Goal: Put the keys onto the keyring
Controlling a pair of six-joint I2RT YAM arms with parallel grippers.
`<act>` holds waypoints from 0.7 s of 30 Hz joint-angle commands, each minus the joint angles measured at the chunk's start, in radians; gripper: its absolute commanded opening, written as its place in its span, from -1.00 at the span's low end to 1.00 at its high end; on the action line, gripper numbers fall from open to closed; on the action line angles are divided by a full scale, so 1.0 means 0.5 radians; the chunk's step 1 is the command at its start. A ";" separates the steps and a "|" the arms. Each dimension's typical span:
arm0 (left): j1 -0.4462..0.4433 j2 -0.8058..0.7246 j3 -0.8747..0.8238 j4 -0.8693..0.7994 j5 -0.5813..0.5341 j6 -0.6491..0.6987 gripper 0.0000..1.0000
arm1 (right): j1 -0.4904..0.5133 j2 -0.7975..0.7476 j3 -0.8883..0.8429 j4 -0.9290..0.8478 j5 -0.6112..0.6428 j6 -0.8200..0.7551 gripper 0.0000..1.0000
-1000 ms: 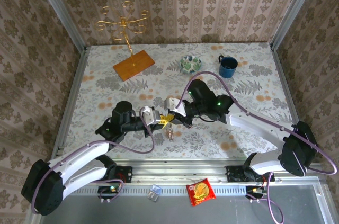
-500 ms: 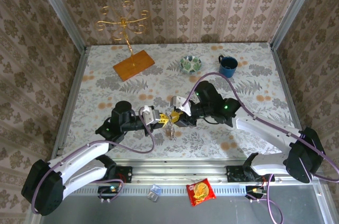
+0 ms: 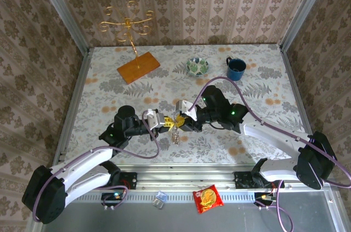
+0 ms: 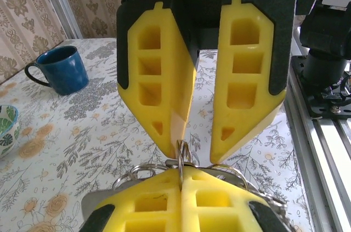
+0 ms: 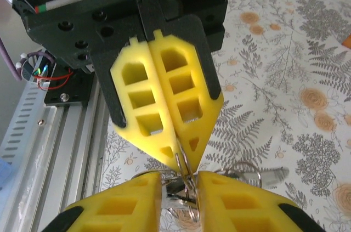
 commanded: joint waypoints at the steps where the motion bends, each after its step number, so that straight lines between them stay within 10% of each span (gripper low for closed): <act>1: -0.013 -0.027 -0.019 0.155 0.069 -0.055 -1.00 | 0.009 0.023 -0.020 0.101 -0.012 0.016 -0.55; 8: -0.013 -0.007 -0.053 0.274 0.081 -0.099 -1.00 | 0.010 0.061 0.001 0.088 -0.086 -0.012 -1.00; 11: -0.013 -0.015 -0.040 0.222 0.006 -0.080 -1.00 | 0.011 0.053 0.040 -0.004 -0.080 -0.078 -1.00; 14: -0.016 -0.046 0.010 0.019 -0.103 0.006 -0.59 | 0.034 0.051 0.121 -0.201 0.017 -0.218 -1.00; 21: -0.044 -0.006 0.172 -0.362 -0.140 0.219 -0.65 | 0.134 0.130 0.336 -0.555 0.217 -0.445 -1.00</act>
